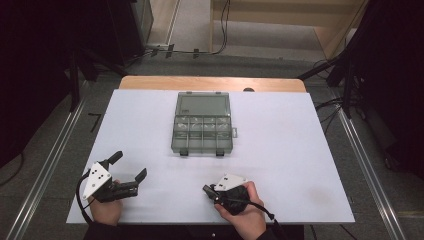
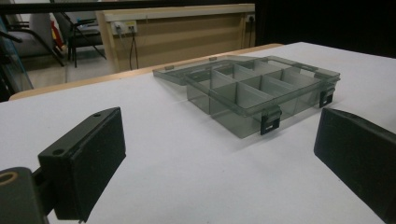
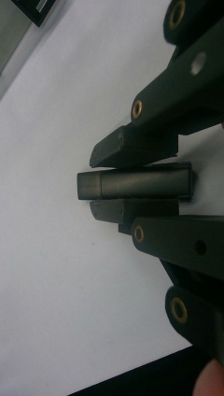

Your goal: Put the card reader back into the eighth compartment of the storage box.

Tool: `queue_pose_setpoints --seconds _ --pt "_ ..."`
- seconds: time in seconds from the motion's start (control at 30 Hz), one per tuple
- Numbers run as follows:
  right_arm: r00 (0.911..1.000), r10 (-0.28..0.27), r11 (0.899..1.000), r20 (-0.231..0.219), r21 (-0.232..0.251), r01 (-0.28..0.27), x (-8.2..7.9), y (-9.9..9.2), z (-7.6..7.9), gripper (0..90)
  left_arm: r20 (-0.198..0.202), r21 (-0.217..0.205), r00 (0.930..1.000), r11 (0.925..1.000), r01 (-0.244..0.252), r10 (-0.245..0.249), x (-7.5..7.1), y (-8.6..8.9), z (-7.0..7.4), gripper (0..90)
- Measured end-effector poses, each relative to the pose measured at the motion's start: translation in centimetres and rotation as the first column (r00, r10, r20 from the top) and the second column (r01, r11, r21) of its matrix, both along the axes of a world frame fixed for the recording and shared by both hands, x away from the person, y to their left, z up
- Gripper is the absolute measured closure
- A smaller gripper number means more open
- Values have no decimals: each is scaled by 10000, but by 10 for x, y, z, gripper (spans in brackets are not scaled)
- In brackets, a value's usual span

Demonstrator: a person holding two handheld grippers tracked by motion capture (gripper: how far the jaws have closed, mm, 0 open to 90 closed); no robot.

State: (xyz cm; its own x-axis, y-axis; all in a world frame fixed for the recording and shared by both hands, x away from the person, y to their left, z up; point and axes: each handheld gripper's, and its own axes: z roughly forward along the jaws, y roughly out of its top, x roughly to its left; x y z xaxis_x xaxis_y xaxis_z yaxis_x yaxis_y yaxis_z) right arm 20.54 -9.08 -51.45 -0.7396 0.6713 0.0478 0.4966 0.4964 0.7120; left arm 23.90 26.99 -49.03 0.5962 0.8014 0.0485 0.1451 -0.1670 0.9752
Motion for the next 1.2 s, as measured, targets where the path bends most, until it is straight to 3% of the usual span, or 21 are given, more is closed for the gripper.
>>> queue_pose_setpoints --seconds 1.2 --pt "9995 -261 9958 173 883 245 21 -21 34 713 35 36 10000 10000 -27 27 -1 -1 -1 23"
